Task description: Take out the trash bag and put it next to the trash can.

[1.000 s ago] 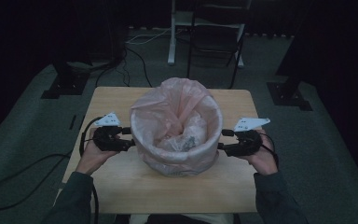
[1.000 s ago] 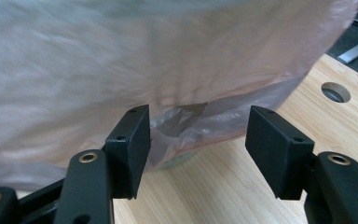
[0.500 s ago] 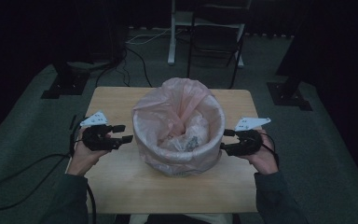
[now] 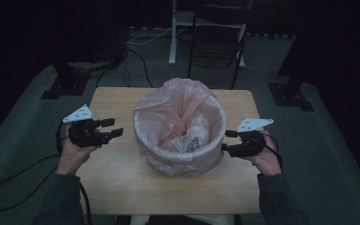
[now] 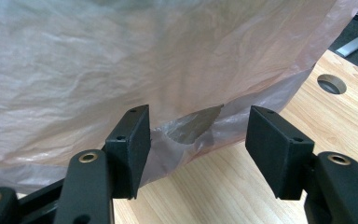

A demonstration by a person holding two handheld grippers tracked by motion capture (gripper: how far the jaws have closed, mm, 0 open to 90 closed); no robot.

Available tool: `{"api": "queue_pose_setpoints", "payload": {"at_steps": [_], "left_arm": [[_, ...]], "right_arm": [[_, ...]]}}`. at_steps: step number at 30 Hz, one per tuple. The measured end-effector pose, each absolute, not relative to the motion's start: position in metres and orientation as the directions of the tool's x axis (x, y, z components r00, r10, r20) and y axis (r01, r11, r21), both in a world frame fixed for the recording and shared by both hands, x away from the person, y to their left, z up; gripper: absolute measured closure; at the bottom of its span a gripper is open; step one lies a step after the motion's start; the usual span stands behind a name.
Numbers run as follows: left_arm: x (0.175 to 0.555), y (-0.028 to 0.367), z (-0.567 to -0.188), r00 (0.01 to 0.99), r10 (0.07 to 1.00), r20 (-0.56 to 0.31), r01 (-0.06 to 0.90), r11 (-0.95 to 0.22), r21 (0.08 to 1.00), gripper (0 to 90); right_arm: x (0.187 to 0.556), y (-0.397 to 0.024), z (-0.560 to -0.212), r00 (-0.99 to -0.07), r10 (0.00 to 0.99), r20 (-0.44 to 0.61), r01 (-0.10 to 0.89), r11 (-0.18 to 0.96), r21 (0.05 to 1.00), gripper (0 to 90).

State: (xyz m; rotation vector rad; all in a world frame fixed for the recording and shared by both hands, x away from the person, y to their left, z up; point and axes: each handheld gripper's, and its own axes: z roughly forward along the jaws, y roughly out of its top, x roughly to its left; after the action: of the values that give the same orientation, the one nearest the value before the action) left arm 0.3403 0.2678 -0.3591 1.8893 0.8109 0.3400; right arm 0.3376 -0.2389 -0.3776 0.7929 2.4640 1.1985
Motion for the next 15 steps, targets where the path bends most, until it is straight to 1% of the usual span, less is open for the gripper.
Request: {"api": "queue_pose_setpoints", "payload": {"at_steps": [4,7,15], "left_arm": [[0.34,0.27,-0.349,0.74,0.661,-0.123,0.368,-0.246,0.897,39.0],[0.34,0.268,-0.34,0.745,0.658,-0.107,0.353,-0.254,0.901,38.6],[0.347,0.251,-0.314,0.771,0.632,-0.077,0.312,-0.269,0.911,37.8]], "right_arm": [[0.335,-0.237,-0.378,-0.815,0.579,-0.022,0.343,0.514,0.787,39.5],[0.331,-0.236,-0.378,-0.822,0.569,-0.027,0.338,0.527,0.78,39.5],[0.325,-0.241,-0.38,-0.824,0.565,-0.036,0.334,0.536,0.775,39.5]]}}
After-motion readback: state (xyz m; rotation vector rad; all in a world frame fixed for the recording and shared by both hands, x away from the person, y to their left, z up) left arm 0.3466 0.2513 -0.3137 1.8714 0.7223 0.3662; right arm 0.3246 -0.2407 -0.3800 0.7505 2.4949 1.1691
